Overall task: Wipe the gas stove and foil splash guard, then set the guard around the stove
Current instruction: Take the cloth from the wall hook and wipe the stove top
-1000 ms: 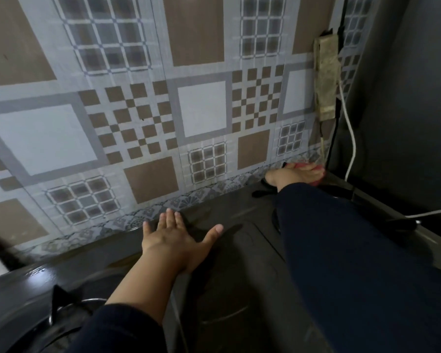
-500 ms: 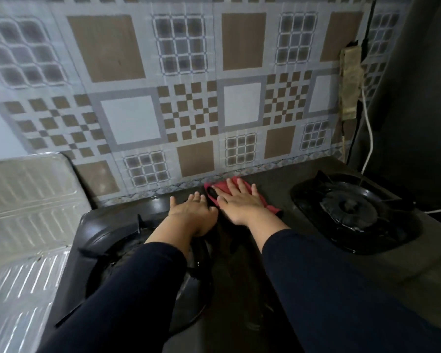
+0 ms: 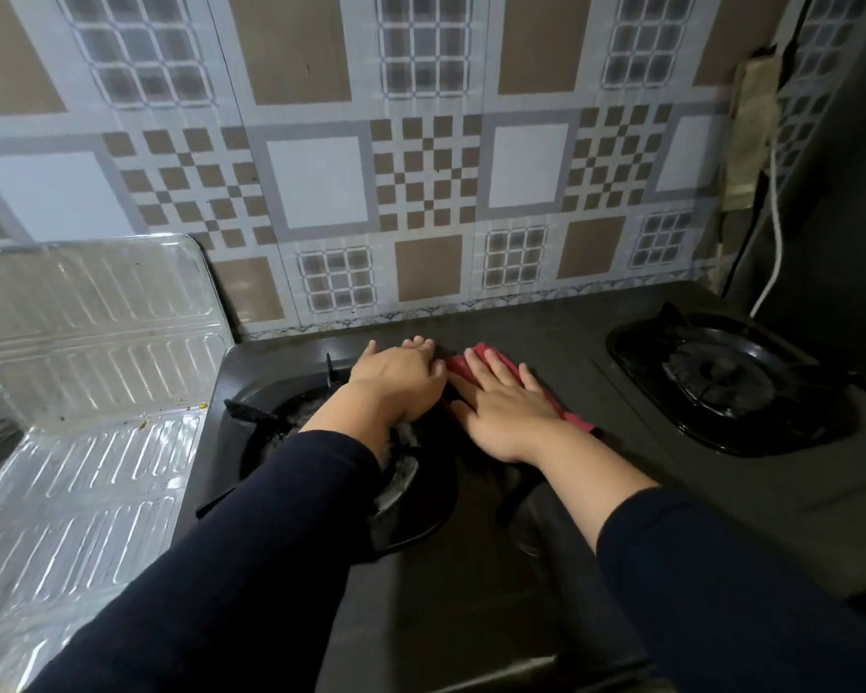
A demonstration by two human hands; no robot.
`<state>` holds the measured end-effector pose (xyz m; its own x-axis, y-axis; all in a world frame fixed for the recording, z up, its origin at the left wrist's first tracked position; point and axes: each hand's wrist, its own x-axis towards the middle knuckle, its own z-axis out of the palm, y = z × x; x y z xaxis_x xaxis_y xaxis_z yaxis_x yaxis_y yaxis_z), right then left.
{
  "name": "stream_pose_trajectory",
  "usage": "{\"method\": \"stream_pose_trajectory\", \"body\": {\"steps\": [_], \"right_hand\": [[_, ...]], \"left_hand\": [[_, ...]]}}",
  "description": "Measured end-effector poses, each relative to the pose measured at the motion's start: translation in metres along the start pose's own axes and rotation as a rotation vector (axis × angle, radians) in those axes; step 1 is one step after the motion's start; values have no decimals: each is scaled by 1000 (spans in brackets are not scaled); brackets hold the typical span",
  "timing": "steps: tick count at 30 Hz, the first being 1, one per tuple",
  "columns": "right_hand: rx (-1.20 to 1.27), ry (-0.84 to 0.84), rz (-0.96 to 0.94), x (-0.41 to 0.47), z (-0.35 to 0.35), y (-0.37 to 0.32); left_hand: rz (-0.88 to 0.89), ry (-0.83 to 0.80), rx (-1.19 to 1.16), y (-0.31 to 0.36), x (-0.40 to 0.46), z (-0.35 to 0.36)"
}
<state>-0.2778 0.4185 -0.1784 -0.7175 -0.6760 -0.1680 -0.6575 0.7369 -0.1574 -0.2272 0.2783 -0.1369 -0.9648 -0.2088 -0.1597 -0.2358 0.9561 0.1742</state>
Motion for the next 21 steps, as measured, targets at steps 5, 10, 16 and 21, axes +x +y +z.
{"method": "stream_pose_trajectory", "body": {"steps": [5, 10, 16, 21], "right_hand": [[-4, 2, -1, 48, -6, 3], [-11, -54, -98, 100, -20, -1], [-3, -91, -169, 146, -26, -42], [27, -251, -307, 160, -34, -55]], "left_hand": [[-44, 41, -2, -26, 0, -2], [-134, 114, 10, -62, -2, -2], [-226, 238, -20, -88, -20, -2], [-437, 157, -61, -123, -39, -1]]}}
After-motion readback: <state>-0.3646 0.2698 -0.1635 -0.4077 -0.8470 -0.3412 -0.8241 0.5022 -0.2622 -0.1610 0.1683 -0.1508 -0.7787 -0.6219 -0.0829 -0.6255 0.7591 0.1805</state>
